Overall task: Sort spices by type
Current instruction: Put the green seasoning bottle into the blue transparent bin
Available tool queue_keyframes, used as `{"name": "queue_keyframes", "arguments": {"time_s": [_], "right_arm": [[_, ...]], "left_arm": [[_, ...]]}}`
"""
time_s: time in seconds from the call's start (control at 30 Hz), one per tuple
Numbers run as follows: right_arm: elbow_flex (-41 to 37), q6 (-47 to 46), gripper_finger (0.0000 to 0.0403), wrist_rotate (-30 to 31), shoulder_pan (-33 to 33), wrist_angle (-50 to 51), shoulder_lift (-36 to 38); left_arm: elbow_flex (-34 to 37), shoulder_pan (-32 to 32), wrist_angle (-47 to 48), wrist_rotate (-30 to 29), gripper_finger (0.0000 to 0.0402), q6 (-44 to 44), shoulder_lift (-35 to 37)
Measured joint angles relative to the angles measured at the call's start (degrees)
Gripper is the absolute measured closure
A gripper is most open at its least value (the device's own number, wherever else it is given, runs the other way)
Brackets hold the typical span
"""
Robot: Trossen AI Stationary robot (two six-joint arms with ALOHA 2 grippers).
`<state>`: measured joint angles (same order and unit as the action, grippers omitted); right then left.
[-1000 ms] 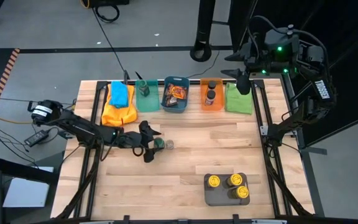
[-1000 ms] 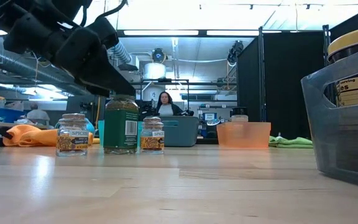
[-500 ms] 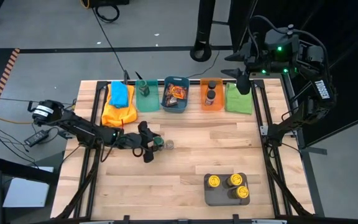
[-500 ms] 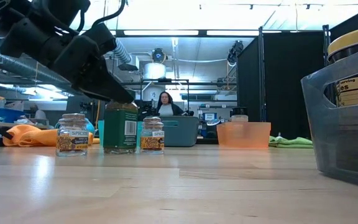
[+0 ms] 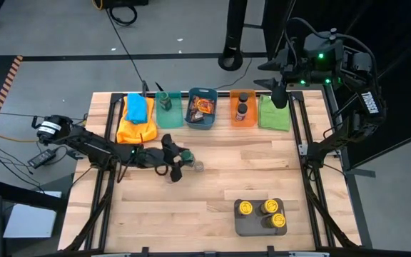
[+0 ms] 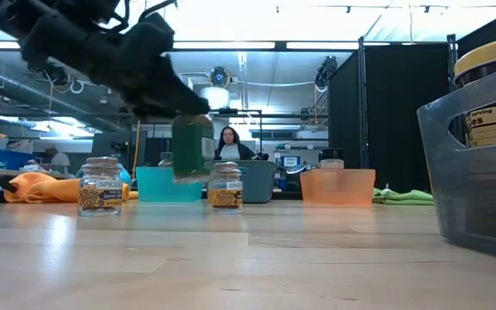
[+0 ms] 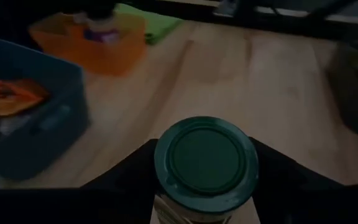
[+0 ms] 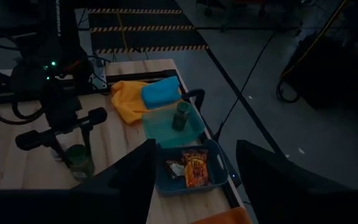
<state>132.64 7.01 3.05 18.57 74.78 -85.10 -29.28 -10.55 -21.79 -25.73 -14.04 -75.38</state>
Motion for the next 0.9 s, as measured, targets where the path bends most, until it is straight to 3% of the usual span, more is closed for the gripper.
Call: {"name": "queue_keyframes", "arguments": {"time_s": [0.27, 0.7, 0.9], "right_arm": [[0.0, 0.0, 0.0176, 0.0, 0.0, 0.0, 0.0], [0.0, 0.0, 0.0176, 0.3, 0.0, 0.0, 0.0], [0.0, 0.0, 0.0176, 0.4, 0.0, -0.1, 0.0]], "left_arm": [[-3.2, 8.5, 5.5, -0.4, 0.02, -2.7, 0.3], [-3.8, 24.1, 18.2, -6.4, 0.0199, -4.4, 14.6], [-3.7, 31.0, 20.5, -9.1, 0.0199, -3.8, 14.7]]}}
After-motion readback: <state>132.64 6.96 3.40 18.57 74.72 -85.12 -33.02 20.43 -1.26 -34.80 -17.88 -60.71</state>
